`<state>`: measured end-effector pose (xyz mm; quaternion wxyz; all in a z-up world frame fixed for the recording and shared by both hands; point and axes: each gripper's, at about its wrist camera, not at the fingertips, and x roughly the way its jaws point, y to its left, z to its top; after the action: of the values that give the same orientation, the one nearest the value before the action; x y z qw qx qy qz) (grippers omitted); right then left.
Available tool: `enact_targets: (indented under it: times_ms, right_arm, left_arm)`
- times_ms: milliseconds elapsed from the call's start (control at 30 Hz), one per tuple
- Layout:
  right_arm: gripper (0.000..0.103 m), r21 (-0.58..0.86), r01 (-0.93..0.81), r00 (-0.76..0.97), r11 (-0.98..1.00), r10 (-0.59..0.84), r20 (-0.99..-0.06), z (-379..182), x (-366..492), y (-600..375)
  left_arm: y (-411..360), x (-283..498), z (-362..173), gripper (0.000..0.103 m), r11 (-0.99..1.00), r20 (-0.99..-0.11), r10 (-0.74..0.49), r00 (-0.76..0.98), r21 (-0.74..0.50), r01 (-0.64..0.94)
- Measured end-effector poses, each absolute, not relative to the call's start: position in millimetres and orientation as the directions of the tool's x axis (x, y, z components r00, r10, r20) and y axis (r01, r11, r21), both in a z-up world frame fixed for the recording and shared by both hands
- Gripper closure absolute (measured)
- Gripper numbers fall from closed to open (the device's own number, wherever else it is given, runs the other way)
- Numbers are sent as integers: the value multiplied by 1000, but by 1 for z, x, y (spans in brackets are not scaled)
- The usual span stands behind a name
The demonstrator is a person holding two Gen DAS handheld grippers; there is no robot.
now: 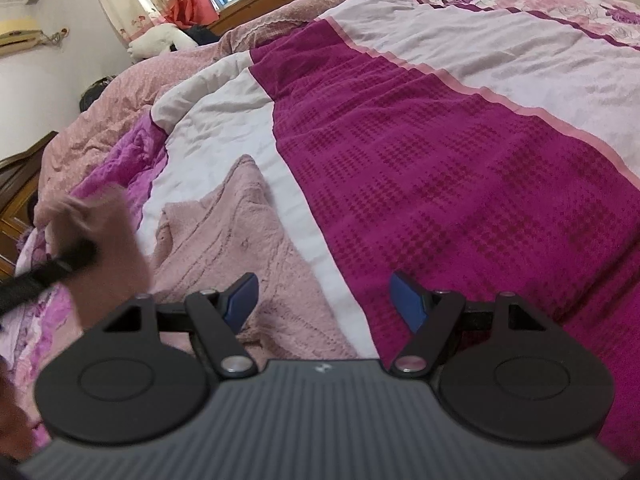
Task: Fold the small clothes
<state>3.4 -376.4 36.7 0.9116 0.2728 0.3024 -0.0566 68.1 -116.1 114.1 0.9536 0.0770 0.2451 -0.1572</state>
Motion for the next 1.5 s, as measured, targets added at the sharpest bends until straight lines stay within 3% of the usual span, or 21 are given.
enact_targets:
  times_ms: [167,467,733,933,1067,1233,1400,1500]
  right_arm:
    - [29,460,268,813,846,58,-579,37,2,-375]
    - [29,443,267,811,856,48,-583,37,3,-372]
    - [29,423,267,809,866,38,-587,38,3,-369]
    - [29,404,265,805,875,29,-593,37,3,-366]
    - [29,391,266,803,881,21,-596,37,4,-364]
    - [29,381,267,802,885,15,-597,38,3,-363]
    - [28,362,275,790,891,6,-613,41,6,-359]
    - [28,337,251,782,907,15,-623,53,12,-353]
  left_arm:
    - [-65,69,129,95,983,-460,-136,877,49,178]
    - [17,58,107,95,997,-525,70,848,59,-46]
    - [65,49,71,94,986,-623,162,765,76,-147]
    - [72,34,58,93,980,-654,190,733,168,-105]
    - [74,23,61,84,981,-658,183,731,172,-91]
    - [91,8,79,78,987,-650,156,744,82,-135]
    - [108,7,94,58,986,-611,162,775,76,-147]
    - [118,22,89,57,985,-633,168,756,80,-152]
